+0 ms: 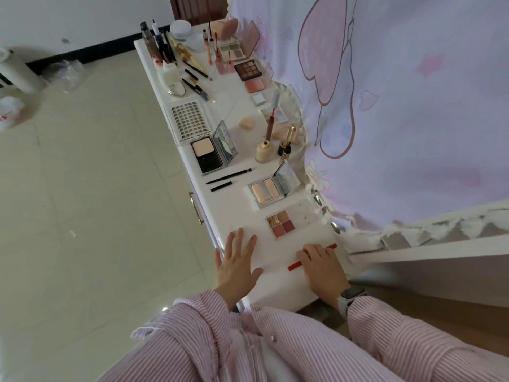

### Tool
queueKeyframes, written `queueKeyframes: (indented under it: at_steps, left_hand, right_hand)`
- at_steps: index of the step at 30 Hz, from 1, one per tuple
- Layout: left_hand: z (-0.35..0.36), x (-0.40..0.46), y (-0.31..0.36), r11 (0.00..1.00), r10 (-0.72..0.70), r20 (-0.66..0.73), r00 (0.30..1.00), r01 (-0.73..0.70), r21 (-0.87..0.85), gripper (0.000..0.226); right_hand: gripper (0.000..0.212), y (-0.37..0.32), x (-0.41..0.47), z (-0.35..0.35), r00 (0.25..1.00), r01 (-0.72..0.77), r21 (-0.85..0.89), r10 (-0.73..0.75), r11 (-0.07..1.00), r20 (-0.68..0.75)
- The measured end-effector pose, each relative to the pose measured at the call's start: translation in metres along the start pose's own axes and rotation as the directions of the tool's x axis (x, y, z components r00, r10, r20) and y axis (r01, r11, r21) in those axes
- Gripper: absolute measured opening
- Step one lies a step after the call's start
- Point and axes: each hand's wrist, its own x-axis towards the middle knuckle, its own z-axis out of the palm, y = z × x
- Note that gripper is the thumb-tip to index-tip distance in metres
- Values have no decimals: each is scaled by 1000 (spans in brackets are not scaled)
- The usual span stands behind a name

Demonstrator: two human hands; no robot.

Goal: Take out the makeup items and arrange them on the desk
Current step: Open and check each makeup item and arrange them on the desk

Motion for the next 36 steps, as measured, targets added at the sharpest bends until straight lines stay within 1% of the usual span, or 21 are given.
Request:
queueKeyframes:
  at_steps: [3,5,6,7,8,9,10,11,12,13,15,16,17,18,20,22,24,27,30,33,36]
  left_hand:
    - [-1,0,-1,1000,6,8,1000,-6,0,77]
    - [-1,0,-2,1000,13,8,1000,-13,-7,76]
    - [-2,0,-2,1000,16,7,1000,-16,-17,74]
    - [-2,1,-4,999,18,5,1000,-18,-33,71]
    - [-2,2,-5,998,17,2,1000,-17,-56,67]
    - [-4,4,-6,996,10,-9,1000,-11,-87,61]
    - [-6,5,-6,992,-1,-32,999,-3,-128,55]
    - [-9,6,-5,983,-16,-70,997,3,-186,47]
    - [-13,8,-4,965,-31,-121,992,-2,-264,39]
    - [-17,9,-3,934,-43,-177,983,-23,-356,33]
    - [-25,7,0,850,-45,-249,968,-94,-518,30]
    - [-30,5,2,819,-29,-267,963,-130,-559,30]
    - [-35,3,4,800,-5,-282,959,-165,-577,30]
    - [-38,2,6,790,22,-289,957,-194,-582,30]
    - [-43,-1,10,792,88,-285,955,-240,-560,26]
    - [-45,-2,13,820,148,-277,949,-274,-502,23]
    - [-45,-3,15,830,176,-284,943,-297,-472,23]
    - [-42,-5,15,833,186,-319,929,-321,-450,23]
    - [-37,-6,13,897,191,-333,923,-302,-323,23]
    - [-34,-6,12,916,190,-299,935,-279,-289,26]
    - [-36,-5,9,907,190,-249,950,-267,-326,28]
  right_hand:
    - [28,-2,5,-2,993,116,-117,-114,986,23]
    - [25,-4,8,-5,989,146,-143,-146,979,11]
    - [22,-6,10,-7,991,130,-100,-134,986,-30]
    - [19,-9,11,-11,991,94,18,-92,995,-98]
    - [16,-13,11,-17,983,40,216,0,976,-183]
    - [13,-17,10,-25,963,-2,443,121,897,-241]
    - [11,-21,10,-34,939,-8,645,227,764,-257]
    - [14,-24,11,-42,917,7,794,314,607,-248]
    - [20,-25,12,-51,900,27,895,379,446,-216]
    - [24,-26,14,-59,889,54,959,424,280,-174]
    - [27,-28,16,-75,882,104,994,466,-35,-76]
    - [25,-29,17,-82,883,121,980,468,-157,-34]
    - [21,-30,18,-88,884,130,961,468,-244,-1]
    - [16,-32,17,-92,883,133,947,469,-293,21]
    - [6,-37,15,-93,881,130,940,471,-315,36]
    - [1,-41,14,-91,869,94,966,492,-242,39]
    - [4,-44,13,-89,860,25,988,507,-151,56]
    - [4,-46,11,-86,877,-20,990,473,-140,84]
    - [9,-47,9,-84,878,-37,997,473,-73,67]
    - [11,-45,9,-81,872,-68,994,480,-84,100]
    - [11,-43,10,-79,877,-85,989,461,-123,133]
